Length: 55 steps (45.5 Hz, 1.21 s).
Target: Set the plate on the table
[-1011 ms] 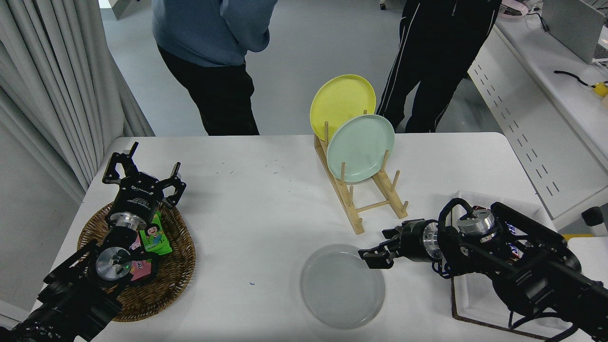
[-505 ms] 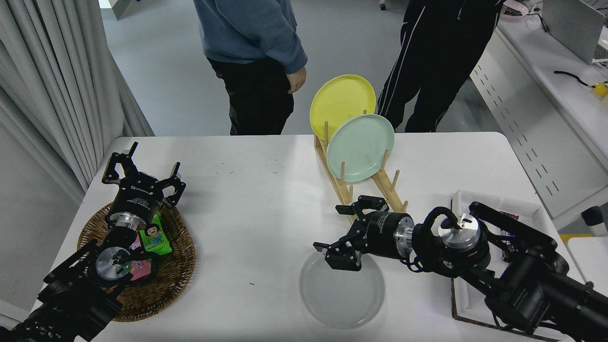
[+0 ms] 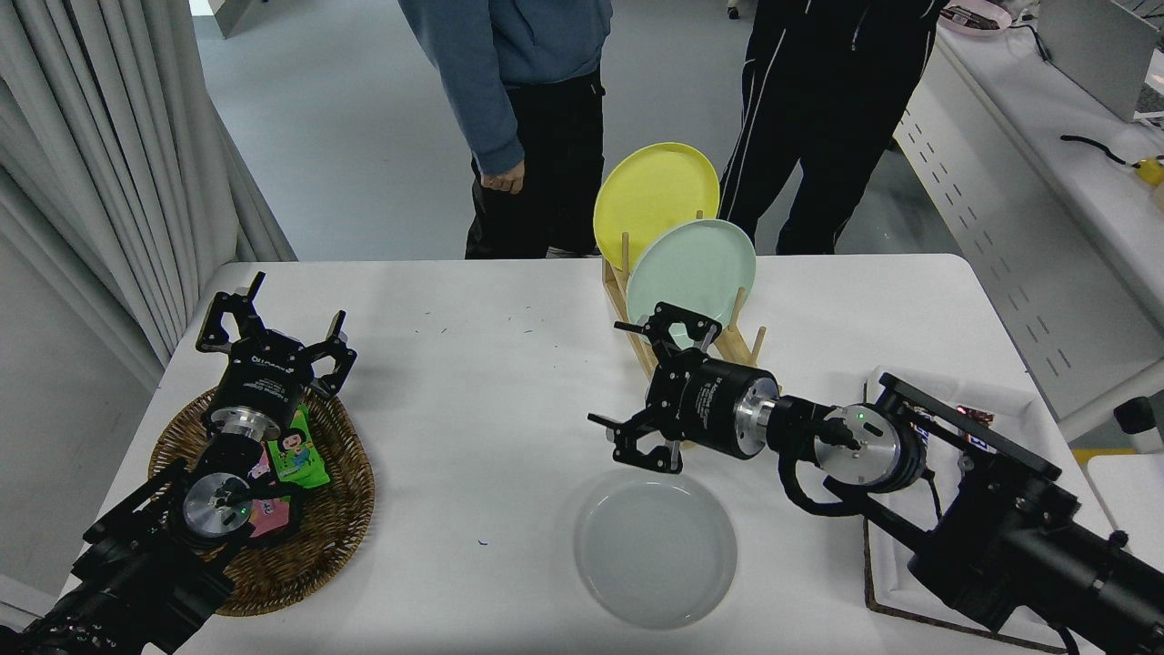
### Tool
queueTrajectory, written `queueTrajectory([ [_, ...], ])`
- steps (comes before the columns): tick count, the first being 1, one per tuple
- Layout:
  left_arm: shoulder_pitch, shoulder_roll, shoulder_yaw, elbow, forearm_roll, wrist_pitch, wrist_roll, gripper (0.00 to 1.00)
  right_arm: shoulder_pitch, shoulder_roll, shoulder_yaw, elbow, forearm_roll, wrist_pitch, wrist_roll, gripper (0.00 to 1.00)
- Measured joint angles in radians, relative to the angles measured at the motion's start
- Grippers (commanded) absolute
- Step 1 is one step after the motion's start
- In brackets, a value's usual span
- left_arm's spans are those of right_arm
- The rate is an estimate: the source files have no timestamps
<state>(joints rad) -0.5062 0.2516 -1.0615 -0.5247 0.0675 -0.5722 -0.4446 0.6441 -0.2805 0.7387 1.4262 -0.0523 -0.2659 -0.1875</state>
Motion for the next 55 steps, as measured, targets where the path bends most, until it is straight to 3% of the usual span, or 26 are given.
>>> queueTrajectory([
  [9, 0.0, 0.0, 0.0, 0.0, 0.0, 0.0, 0.0, 1.0, -0.002, 0.006, 0.064, -0.086, -0.065, 0.103, 0.119, 1.0],
  [21, 0.0, 0.0, 0.0, 0.0, 0.0, 0.0, 0.001, 1.0, -0.008, 0.01, 0.149, -0.281, -0.089, 0.38, 0.194, 1.0],
  [27, 0.0, 0.0, 0.0, 0.0, 0.0, 0.0, 0.001, 1.0, -0.016, 0.023, 0.199, -0.383, -0.089, 0.465, 0.237, 1.0],
  [55, 0.0, 0.0, 0.0, 0.0, 0.0, 0.0, 0.0, 1.0, -0.088, 0.094, 0.4, -0.739, -0.016, 0.549, 0.332, 1.0],
])
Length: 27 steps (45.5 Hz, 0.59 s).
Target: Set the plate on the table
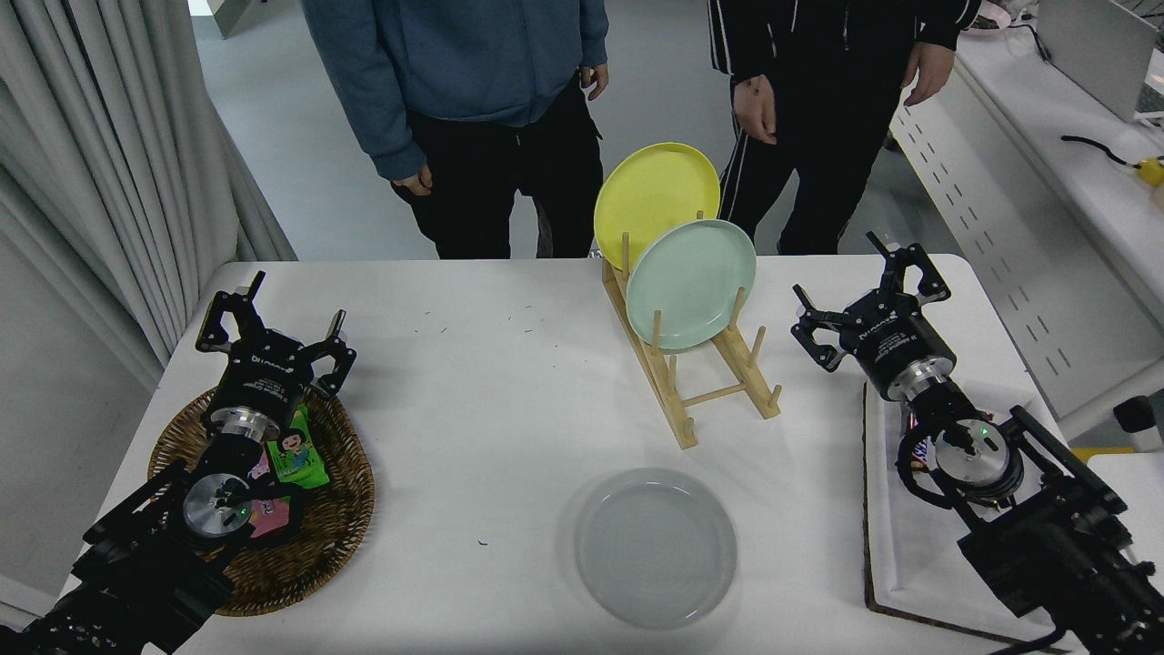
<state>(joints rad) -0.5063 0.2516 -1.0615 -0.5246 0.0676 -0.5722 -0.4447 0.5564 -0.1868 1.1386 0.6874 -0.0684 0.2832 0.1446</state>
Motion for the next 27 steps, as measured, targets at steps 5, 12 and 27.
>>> queueTrajectory([
  [5, 0.0, 0.0, 0.0, 0.0, 0.0, 0.0, 0.0, 1.0, 0.0, 0.008, 0.003, -0.035, 0.035, -0.002, 0.006, 1.0],
  [12, 0.0, 0.0, 0.0, 0.0, 0.0, 0.0, 0.0, 1.0, 0.004, 0.019, 0.001, -0.08, 0.063, -0.003, 0.011, 1.0],
  [27, 0.0, 0.0, 0.0, 0.0, 0.0, 0.0, 0.0, 1.0, 0.0, 0.044, 0.0, -0.118, 0.084, 0.004, 0.016, 1.0],
])
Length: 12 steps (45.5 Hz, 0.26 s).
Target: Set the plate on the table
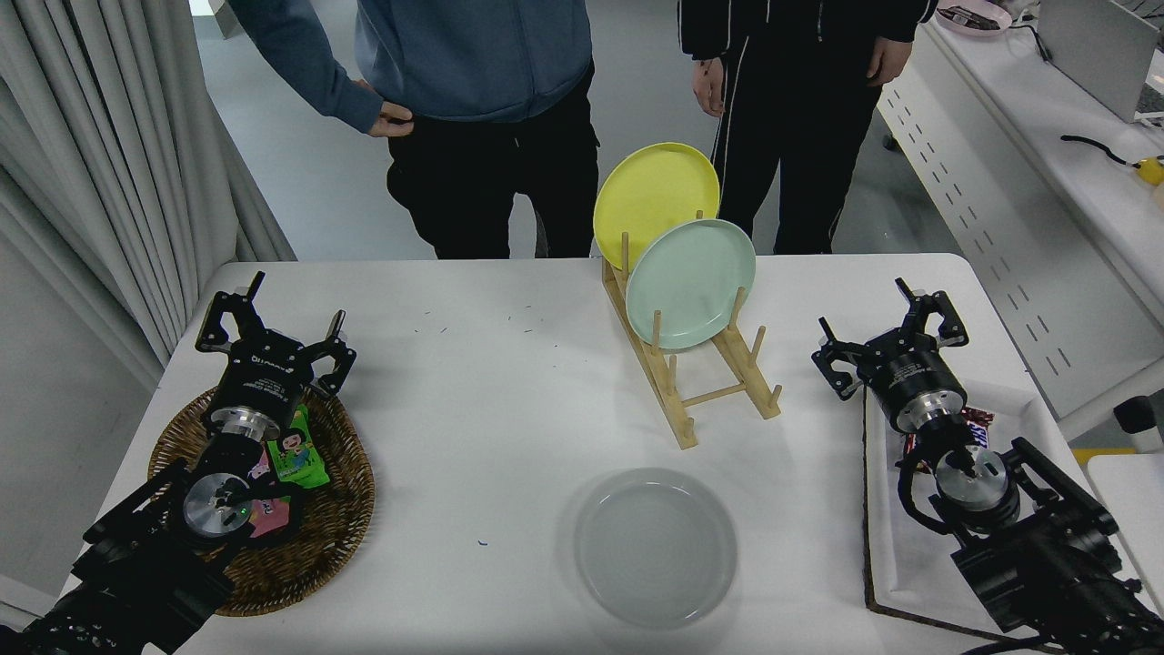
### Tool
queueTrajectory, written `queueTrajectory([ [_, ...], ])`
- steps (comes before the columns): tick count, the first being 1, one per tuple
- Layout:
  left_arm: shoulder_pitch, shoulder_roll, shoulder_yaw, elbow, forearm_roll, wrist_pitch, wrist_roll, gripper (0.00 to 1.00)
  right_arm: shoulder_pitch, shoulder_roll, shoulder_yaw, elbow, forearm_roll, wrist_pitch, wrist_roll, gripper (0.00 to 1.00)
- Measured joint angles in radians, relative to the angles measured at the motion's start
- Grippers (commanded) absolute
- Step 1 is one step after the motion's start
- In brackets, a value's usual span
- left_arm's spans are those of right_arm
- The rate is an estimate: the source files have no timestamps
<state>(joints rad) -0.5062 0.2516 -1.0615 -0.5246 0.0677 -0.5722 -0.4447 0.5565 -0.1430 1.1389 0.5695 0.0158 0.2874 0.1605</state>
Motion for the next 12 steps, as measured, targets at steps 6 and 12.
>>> queueTrajectory([
  [6, 0.0, 0.0, 0.0, 0.0, 0.0, 0.0, 0.0, 1.0, -0.004, 0.005, 0.001, -0.004, 0.003, 0.003, 0.003, 1.0],
  [12, 0.0, 0.0, 0.0, 0.0, 0.0, 0.0, 0.0, 1.0, -0.006, 0.008, 0.002, -0.006, 0.004, 0.005, 0.007, 1.0],
])
